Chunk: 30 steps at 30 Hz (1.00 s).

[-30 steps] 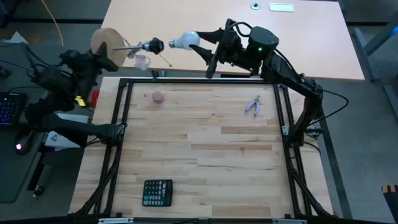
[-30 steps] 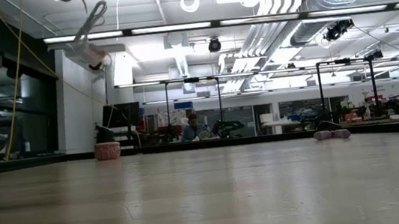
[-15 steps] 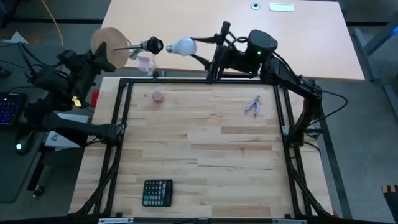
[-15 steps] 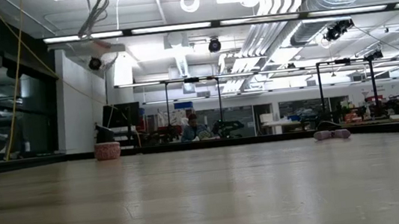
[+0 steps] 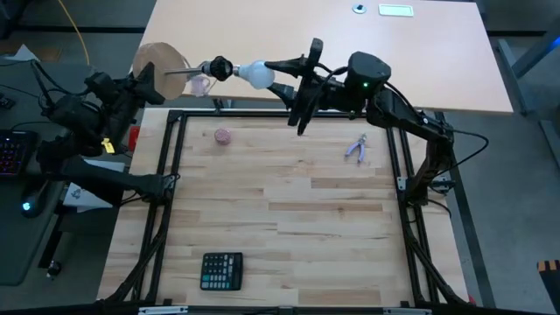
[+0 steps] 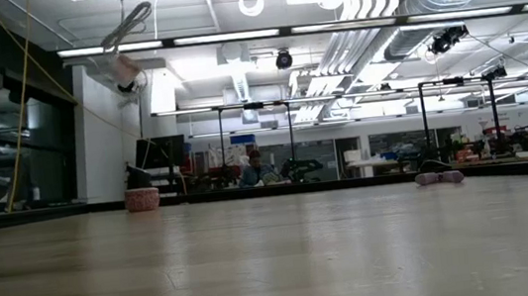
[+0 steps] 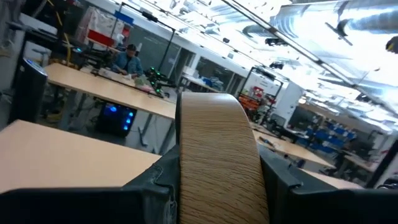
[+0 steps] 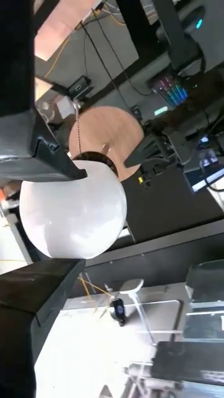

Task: Screw lightbulb
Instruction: Insert the white lightbulb into the brown lamp

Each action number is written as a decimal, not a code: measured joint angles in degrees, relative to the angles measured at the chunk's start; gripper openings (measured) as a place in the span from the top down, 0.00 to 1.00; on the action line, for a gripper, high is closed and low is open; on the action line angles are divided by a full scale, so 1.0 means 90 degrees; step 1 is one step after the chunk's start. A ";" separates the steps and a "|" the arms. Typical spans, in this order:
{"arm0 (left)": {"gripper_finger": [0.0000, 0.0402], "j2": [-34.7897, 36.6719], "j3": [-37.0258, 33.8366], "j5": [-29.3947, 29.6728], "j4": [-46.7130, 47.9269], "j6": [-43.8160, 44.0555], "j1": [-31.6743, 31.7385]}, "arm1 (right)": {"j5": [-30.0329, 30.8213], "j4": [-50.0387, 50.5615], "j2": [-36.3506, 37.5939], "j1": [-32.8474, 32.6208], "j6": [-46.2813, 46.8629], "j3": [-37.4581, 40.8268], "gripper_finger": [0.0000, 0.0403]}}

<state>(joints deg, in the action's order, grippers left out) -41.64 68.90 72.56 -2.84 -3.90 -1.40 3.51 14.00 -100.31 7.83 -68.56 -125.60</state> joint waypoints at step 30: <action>0.71 -0.0166 -0.0002 -0.0213 0.0013 0.0542 -0.0443 | -0.0485 0.0024 -0.0020 0.0039 0.0004 -0.0002 0.56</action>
<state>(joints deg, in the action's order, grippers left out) -43.13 68.88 70.64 -2.72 0.98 -5.39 -0.85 14.22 -100.49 8.19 -68.52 -125.62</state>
